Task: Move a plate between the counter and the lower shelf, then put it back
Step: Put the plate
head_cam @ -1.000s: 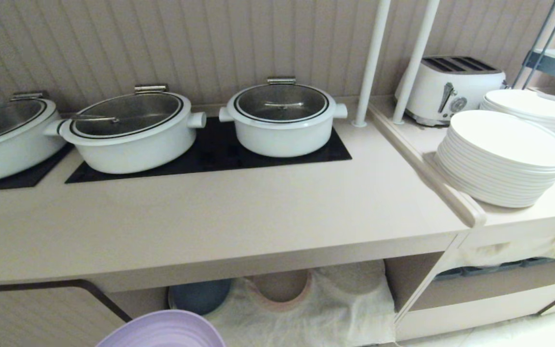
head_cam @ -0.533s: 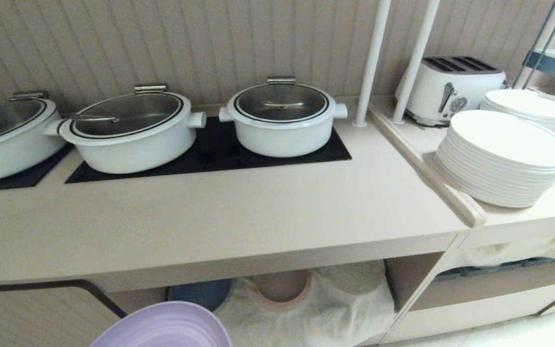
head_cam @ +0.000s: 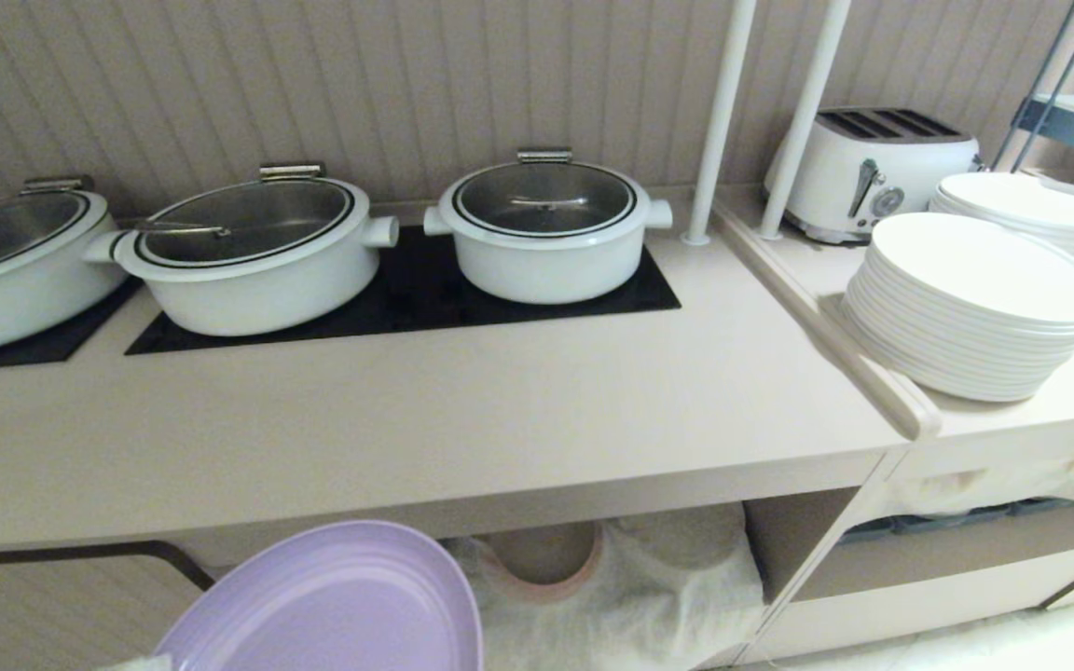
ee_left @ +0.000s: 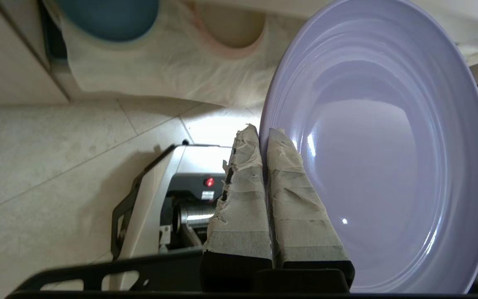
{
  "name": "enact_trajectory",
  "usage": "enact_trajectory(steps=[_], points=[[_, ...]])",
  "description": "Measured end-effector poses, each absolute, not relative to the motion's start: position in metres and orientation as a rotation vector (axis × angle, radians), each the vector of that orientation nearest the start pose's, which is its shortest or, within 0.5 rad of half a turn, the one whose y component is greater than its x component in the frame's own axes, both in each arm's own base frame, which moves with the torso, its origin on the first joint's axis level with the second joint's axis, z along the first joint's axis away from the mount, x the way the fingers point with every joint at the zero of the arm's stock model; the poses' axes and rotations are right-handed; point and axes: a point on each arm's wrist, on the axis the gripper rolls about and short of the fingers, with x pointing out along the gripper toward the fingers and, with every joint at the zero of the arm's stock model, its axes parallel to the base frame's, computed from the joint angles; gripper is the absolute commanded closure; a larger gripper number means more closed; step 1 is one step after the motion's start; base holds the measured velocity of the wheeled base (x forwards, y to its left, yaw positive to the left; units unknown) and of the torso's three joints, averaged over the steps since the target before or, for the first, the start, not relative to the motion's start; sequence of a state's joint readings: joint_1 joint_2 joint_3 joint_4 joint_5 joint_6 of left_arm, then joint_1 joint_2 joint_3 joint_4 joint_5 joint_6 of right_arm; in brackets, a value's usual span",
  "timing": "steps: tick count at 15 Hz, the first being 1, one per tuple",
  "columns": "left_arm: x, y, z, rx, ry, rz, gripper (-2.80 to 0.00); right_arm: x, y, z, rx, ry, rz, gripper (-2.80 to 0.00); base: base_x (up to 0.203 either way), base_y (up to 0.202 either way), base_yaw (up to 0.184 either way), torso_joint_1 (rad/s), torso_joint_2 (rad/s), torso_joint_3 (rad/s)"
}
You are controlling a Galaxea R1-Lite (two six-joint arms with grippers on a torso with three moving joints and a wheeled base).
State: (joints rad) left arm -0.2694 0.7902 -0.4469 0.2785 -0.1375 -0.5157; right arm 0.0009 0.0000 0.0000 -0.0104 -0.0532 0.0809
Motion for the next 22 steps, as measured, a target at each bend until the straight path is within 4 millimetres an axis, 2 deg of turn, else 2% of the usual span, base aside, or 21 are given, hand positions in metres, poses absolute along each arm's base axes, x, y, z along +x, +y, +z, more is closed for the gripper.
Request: enact_trajectory(steps=[5, 8, 10, 13, 17, 22], points=[[0.095, -0.029, 0.195, -0.451, 0.721, -0.224, 0.0, -0.023, -0.001, 0.077, 0.081, -0.012, -0.053, 0.0, 0.0, 0.0, 0.0, 0.0, 0.0, 0.0], [0.128, -0.039, 0.208, -0.451, 0.739, -0.234, 0.0, -0.023, -0.001, 0.077, 0.081, -0.013, -0.052, 0.0, 0.0, 0.0, 0.0, 0.0, 0.0, 0.0], [0.157, -0.047, 0.212, -0.457, 0.702, -0.247, 0.0, -0.023, -0.001, 0.077, 0.081, -0.012, -0.052, 0.0, 0.0, 0.0, 0.0, 0.0, 0.0, 0.0], [0.2, -0.058, 0.214, -0.461, 0.654, -0.259, 0.0, -0.023, -0.001, 0.077, 0.081, -0.012, -0.052, 0.0, 0.0, 0.0, 0.0, 0.0, 0.0, 0.0], [0.245, -0.071, 0.206, -0.452, 0.696, -0.243, 0.0, -0.023, -0.001, 0.077, 0.081, -0.013, -0.052, 0.0, 0.0, 0.0, 0.0, 0.0, 0.0, 0.0], [0.283, -0.079, 0.189, -0.402, 0.743, -0.235, 0.0, -0.023, -0.001, 0.077, 0.081, -0.012, -0.052, 0.0, 0.0, 0.0, 0.0, 0.0, 0.0, 0.0]])
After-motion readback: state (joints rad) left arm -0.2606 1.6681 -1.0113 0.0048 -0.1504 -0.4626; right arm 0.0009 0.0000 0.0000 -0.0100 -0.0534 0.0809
